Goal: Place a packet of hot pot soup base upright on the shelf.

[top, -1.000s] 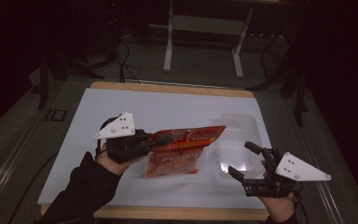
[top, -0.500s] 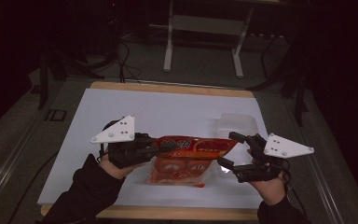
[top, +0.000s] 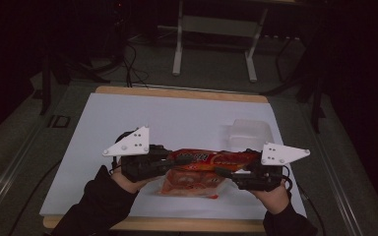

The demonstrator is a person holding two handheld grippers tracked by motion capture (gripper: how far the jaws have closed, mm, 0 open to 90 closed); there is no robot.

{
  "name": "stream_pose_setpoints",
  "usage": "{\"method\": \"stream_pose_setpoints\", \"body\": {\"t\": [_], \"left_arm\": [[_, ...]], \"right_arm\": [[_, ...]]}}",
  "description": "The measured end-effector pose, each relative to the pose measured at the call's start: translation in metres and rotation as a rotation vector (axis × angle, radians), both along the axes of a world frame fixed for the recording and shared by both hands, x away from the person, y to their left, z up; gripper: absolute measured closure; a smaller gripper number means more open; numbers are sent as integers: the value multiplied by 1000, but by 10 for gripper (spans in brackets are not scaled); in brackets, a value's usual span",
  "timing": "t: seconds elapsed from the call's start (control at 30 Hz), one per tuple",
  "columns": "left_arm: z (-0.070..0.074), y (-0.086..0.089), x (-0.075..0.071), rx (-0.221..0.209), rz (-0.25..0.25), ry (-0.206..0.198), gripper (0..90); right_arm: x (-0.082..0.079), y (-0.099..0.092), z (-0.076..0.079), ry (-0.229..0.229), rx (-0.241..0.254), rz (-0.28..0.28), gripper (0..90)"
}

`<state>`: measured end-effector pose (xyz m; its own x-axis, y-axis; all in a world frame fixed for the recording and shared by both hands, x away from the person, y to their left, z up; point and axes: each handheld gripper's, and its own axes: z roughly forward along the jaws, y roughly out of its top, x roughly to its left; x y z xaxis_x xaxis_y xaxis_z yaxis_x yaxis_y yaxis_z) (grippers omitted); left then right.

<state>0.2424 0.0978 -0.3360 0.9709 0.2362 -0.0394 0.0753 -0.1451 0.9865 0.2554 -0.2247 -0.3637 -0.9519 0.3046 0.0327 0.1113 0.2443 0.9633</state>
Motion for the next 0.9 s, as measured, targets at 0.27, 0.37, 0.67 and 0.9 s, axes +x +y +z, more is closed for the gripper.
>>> {"method": "stream_pose_setpoints", "body": {"t": [0.27, 0.37, 0.67, 0.9], "left_arm": [[1, 1, 2, -7, 4, 9, 896], [0, 3, 5, -6, -1, 21, 895], [-2, 9, 13, -34, -26, 35, 887], [1, 18, 14, -104, 4, 43, 586]], "right_arm": [[0, -1, 6, -5, -5, 99, 828], [-2, 2, 8, -11, -37, 127, 899], [-1, 4, 18, -10, -50, 159, 900], [0, 1, 34, -39, -23, 150, 900]]}}
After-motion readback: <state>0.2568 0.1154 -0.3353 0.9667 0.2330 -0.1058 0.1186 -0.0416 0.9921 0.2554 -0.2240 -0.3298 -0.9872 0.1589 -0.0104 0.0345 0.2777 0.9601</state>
